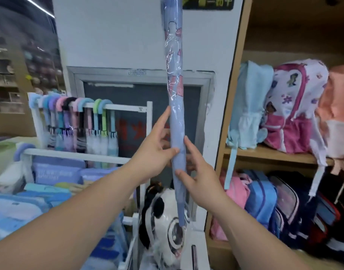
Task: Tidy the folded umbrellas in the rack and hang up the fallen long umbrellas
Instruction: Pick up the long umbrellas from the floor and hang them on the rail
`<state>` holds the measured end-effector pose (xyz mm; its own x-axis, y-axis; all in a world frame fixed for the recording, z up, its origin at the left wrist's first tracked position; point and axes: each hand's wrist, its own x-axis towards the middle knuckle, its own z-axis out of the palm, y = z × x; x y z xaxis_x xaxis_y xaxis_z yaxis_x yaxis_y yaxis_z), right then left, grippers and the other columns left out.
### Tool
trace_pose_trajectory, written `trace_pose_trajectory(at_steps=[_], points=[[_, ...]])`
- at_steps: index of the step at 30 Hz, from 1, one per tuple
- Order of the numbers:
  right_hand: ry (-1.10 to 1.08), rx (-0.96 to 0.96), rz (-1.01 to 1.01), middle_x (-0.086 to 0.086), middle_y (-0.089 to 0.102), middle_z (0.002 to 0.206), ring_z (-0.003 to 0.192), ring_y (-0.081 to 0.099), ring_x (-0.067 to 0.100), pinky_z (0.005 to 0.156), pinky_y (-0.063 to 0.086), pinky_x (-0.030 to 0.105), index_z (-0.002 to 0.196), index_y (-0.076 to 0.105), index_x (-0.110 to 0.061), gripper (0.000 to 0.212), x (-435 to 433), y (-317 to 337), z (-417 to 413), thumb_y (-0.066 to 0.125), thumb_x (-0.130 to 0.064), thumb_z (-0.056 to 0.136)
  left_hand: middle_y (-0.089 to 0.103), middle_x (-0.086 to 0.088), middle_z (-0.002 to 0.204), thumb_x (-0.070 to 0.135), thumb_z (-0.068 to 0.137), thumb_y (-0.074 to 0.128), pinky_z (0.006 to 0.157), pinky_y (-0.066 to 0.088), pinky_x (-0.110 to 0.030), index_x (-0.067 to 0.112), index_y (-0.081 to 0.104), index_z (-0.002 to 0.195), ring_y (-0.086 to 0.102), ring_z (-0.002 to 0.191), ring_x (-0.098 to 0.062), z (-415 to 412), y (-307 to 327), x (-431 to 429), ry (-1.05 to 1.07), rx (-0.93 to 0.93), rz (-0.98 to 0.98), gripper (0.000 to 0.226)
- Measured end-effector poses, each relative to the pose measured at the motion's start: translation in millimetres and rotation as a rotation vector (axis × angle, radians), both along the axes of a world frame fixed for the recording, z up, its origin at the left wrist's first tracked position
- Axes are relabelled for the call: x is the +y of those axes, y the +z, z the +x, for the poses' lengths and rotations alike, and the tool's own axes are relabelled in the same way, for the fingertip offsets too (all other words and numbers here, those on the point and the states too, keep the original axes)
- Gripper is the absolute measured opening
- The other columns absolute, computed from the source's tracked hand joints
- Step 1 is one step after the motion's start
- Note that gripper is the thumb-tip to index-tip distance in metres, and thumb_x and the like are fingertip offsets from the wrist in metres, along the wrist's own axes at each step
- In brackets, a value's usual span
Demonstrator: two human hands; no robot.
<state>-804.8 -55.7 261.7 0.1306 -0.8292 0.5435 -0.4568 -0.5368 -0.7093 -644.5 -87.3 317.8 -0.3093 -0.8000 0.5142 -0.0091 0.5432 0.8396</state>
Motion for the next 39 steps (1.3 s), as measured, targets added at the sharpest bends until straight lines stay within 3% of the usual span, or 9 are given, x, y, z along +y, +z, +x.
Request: trace_pose_trajectory(at_steps=[7, 11, 13, 16, 20, 23, 29, 35, 39], points=[[-0.01, 0.128, -0.019, -0.013, 0.066, 0.115, 0.095, 0.067, 0.006, 0.086, 0.057, 0.025, 0.149, 0.002, -0.064, 0.087, -51.7, 44.6, 75.0, 0.061, -0.023, 0.099, 0.069, -0.001, 0.113, -0.011, 0.093, 0.059, 0.069, 0.06, -0.036, 0.062, 0.021, 0.148, 0.073, 0.098, -0.021, 80.9, 37.4, -70.5, -0.097, 0.011, -0.055, 0.099], [-0.076, 0.092, -0.037, -0.007, 0.067, 0.113, 0.09, 0.068, 0.013, 0.082, 0.059, 0.033, 0.147, 0.004, -0.066, 0.088, -91.9, 62.7, 132.5, 0.06, -0.019, 0.099, 0.069, 0.005, 0.116, -0.01, 0.093, 0.059, 0.077, 0.062, -0.038, 0.064, 0.025, 0.143, 0.073, 0.1, -0.015, 130.9, 57.7, -112.8, -0.109, 0.004, -0.097, 0.095], [-0.11, 0.069, -0.044, -0.005, 0.067, 0.113, 0.085, 0.067, 0.012, 0.075, 0.059, 0.028, 0.147, 0.005, -0.067, 0.087, -111.9, 74.2, 156.5, 0.059, -0.017, 0.1, 0.069, 0.007, 0.119, -0.009, 0.093, 0.059, 0.081, 0.062, -0.041, 0.059, 0.025, 0.148, 0.072, 0.101, -0.014, 151.6, 68.7, -135.3, -0.111, 0.006, -0.118, 0.095], [-0.163, 0.056, -0.087, -0.013, 0.067, 0.11, 0.077, 0.064, 0.0, 0.069, 0.054, 0.018, 0.148, 0.007, -0.064, 0.086, -141.6, 91.7, 182.1, 0.058, -0.013, 0.1, 0.067, 0.009, 0.125, -0.005, 0.096, 0.057, 0.082, 0.062, -0.038, 0.058, 0.018, 0.151, 0.072, 0.103, -0.015, 174.0, 86.3, -166.8, -0.129, -0.014, -0.16, 0.092], [-0.267, 0.079, -0.122, -0.007, 0.068, 0.111, 0.076, 0.067, 0.004, 0.077, 0.061, 0.034, 0.15, 0.007, -0.062, 0.087, -176.8, 113.9, 202.0, 0.058, -0.013, 0.1, 0.057, 0.015, 0.14, 0.015, 0.102, 0.054, 0.077, 0.063, -0.039, 0.07, -0.001, 0.144, 0.067, 0.114, -0.014, 190.9, 107.6, -196.8, -0.133, -0.173, -0.207, 0.088], [-0.31, 0.072, -0.155, -0.002, 0.068, 0.116, 0.083, 0.069, 0.007, 0.079, 0.061, 0.034, 0.152, 0.008, -0.058, 0.086, -197.2, 133.5, 208.8, 0.058, -0.013, 0.099, 0.047, 0.011, 0.151, 0.016, 0.102, 0.054, 0.08, 0.063, -0.046, 0.078, -0.005, 0.137, 0.063, 0.121, -0.021, 196.2, 124.0, -211.3, -0.102, -0.264, -0.23, 0.092], [-0.288, 0.07, -0.223, 0.001, 0.069, 0.112, 0.084, 0.07, 0.019, 0.073, 0.062, 0.044, 0.152, 0.007, -0.059, 0.087, -233.9, 172.8, 214.5, 0.059, -0.014, 0.098, 0.061, 0.006, 0.128, 0.003, 0.099, 0.053, 0.073, 0.064, -0.043, 0.068, 0.011, 0.146, 0.072, 0.101, -0.021, 199.0, 160.8, -234.2, -0.047, -0.13, -0.222, 0.091], [-0.208, 0.042, -0.257, 0.006, 0.067, 0.102, 0.077, 0.072, 0.023, 0.068, 0.064, 0.042, 0.147, 0.009, -0.066, 0.086, -261.6, 205.6, 212.2, 0.059, -0.015, 0.099, 0.061, 0.005, 0.128, 0.002, 0.098, 0.056, 0.076, 0.064, -0.043, 0.066, 0.01, 0.147, 0.069, 0.107, -0.02, 197.8, 192.0, -253.0, 0.057, -0.137, -0.302, 0.092], [-0.13, 0.022, -0.291, 0.005, 0.064, 0.109, 0.084, 0.072, 0.023, 0.069, 0.064, 0.042, 0.146, 0.011, -0.068, 0.086, -278.7, 229.4, 210.3, 0.059, -0.013, 0.1, 0.059, 0.007, 0.126, 0.002, 0.099, 0.055, 0.074, 0.064, -0.043, 0.067, 0.009, 0.146, 0.069, 0.106, -0.024, 196.7, 211.2, -265.7, 0.109, -0.125, -0.342, 0.093]])
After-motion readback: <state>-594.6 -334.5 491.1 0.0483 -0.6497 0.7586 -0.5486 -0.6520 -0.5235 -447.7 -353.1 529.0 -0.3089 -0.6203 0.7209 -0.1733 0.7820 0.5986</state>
